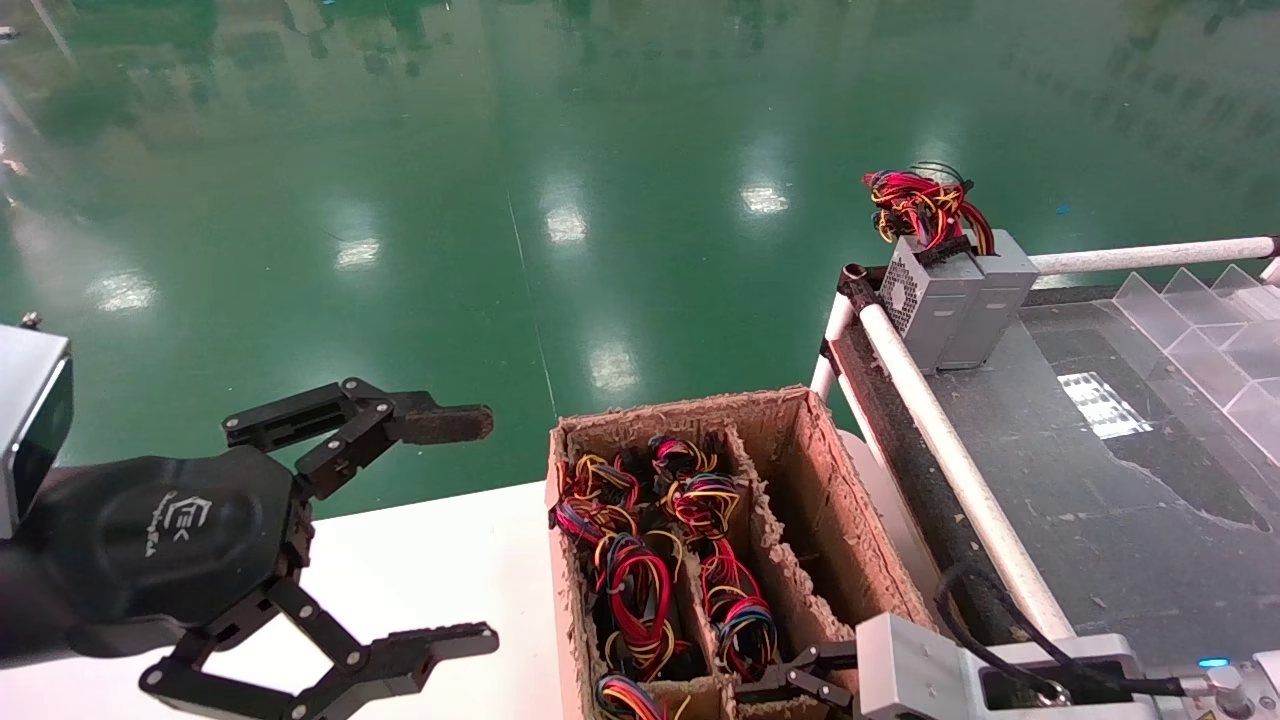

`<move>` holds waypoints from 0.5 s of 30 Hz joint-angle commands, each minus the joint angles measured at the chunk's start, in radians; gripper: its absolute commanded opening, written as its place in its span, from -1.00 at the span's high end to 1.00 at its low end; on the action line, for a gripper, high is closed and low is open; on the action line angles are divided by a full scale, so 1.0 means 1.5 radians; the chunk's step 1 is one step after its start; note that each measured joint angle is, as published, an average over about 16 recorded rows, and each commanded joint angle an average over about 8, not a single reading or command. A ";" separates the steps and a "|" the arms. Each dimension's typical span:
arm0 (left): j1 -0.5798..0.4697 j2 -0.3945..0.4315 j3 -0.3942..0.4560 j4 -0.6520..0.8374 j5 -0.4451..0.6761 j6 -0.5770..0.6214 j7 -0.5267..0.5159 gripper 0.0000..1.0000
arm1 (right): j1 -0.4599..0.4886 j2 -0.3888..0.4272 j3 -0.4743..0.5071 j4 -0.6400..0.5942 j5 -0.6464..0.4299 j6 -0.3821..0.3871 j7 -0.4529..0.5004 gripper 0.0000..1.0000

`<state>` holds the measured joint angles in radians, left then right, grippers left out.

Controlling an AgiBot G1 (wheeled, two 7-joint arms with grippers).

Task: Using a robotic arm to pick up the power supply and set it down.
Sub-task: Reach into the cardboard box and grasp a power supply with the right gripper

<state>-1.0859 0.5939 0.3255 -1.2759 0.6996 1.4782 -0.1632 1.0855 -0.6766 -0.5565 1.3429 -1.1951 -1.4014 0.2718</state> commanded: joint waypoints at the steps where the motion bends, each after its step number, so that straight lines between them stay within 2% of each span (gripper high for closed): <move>1: 0.000 0.000 0.000 0.000 0.000 0.000 0.000 -1.00 | -0.001 -0.001 0.000 0.002 -0.007 0.008 -0.003 1.00; 15: 0.000 0.000 0.000 0.000 0.000 0.000 0.000 -1.00 | -0.007 0.002 0.004 0.003 -0.003 0.013 -0.010 1.00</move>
<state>-1.0860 0.5937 0.3259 -1.2759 0.6993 1.4780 -0.1630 1.0734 -0.6721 -0.5495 1.3475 -1.1979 -1.3804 0.2562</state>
